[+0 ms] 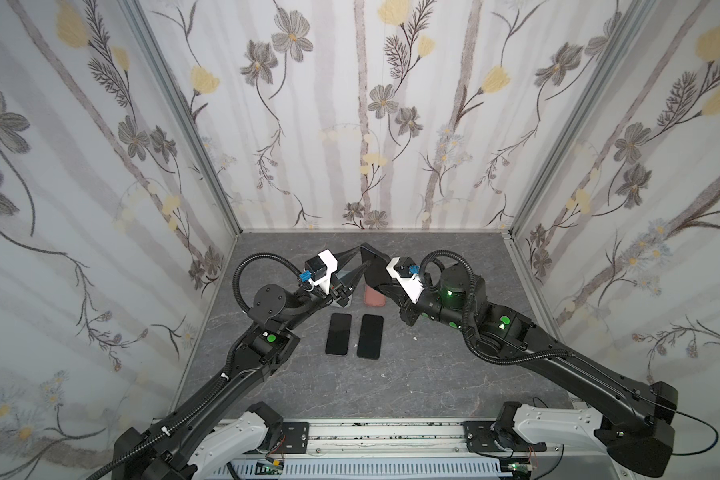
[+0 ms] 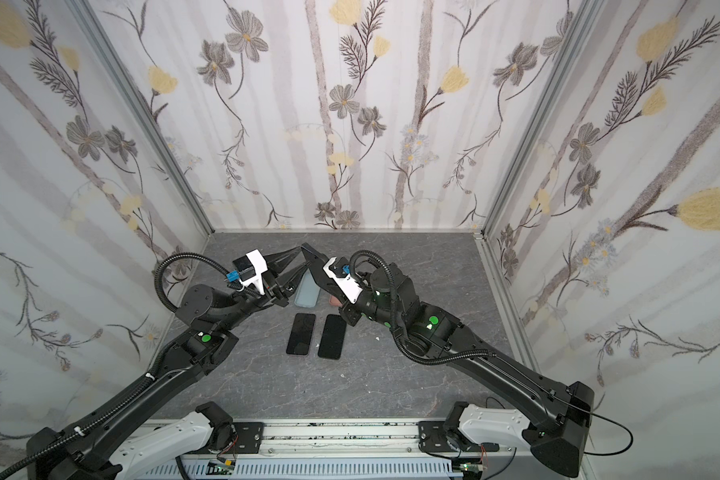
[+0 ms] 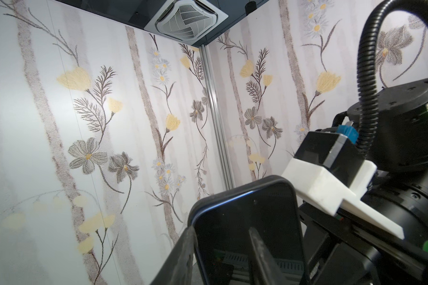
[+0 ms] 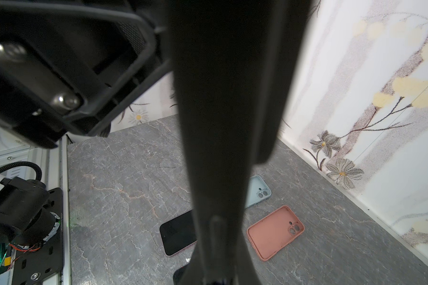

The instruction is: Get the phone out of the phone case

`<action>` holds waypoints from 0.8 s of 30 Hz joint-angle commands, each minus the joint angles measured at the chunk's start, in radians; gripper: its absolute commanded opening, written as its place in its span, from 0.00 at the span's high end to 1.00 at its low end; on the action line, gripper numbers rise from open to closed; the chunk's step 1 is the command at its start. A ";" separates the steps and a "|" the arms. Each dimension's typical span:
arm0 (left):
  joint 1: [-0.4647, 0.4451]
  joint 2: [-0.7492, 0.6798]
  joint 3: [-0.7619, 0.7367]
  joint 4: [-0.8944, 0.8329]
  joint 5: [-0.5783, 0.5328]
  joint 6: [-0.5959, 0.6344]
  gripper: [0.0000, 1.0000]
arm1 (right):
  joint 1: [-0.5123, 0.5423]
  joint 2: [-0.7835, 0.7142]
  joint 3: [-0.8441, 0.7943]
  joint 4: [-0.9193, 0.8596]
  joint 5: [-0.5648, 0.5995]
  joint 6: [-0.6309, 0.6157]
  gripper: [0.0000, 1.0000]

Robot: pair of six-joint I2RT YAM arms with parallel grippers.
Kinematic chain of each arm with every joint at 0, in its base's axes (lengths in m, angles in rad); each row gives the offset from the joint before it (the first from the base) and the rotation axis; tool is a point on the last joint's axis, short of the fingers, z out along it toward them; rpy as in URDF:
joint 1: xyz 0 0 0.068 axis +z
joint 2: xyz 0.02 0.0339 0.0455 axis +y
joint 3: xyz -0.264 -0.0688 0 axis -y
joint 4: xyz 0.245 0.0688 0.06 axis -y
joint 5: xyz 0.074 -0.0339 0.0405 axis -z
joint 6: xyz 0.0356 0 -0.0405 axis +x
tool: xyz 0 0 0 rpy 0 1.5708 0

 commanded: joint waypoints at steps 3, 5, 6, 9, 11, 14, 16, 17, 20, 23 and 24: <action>-0.005 0.015 0.020 -0.042 0.184 -0.011 0.65 | 0.007 0.020 0.024 -0.033 -0.195 -0.134 1.00; -0.005 0.022 0.028 -0.052 0.200 -0.011 0.65 | 0.006 0.024 0.033 -0.054 -0.210 -0.149 1.00; -0.006 0.025 0.032 -0.056 0.205 -0.011 0.65 | 0.005 0.026 0.035 -0.062 -0.216 -0.154 1.00; -0.005 0.034 0.040 -0.066 0.221 -0.013 0.65 | 0.004 0.032 0.047 -0.090 -0.237 -0.173 1.00; -0.003 0.033 0.041 -0.069 0.226 -0.014 0.65 | 0.002 0.036 0.052 -0.109 -0.250 -0.188 1.00; 0.001 0.027 0.043 -0.071 0.230 -0.018 0.64 | 0.000 0.040 0.059 -0.133 -0.261 -0.202 1.00; 0.004 0.024 0.044 -0.072 0.240 -0.025 0.64 | -0.002 0.040 0.060 -0.143 -0.266 -0.211 1.00; 0.005 0.023 0.046 -0.073 0.248 -0.029 0.64 | -0.003 0.041 0.060 -0.147 -0.268 -0.215 1.00; 0.010 0.022 0.048 -0.072 0.276 -0.040 0.64 | -0.008 0.035 0.062 -0.157 -0.280 -0.225 1.00; 0.019 0.027 0.053 -0.075 0.317 -0.052 0.64 | -0.015 0.029 0.065 -0.166 -0.294 -0.235 1.00; 0.022 0.030 0.054 -0.075 0.328 -0.056 0.64 | -0.018 0.026 0.066 -0.170 -0.299 -0.239 1.00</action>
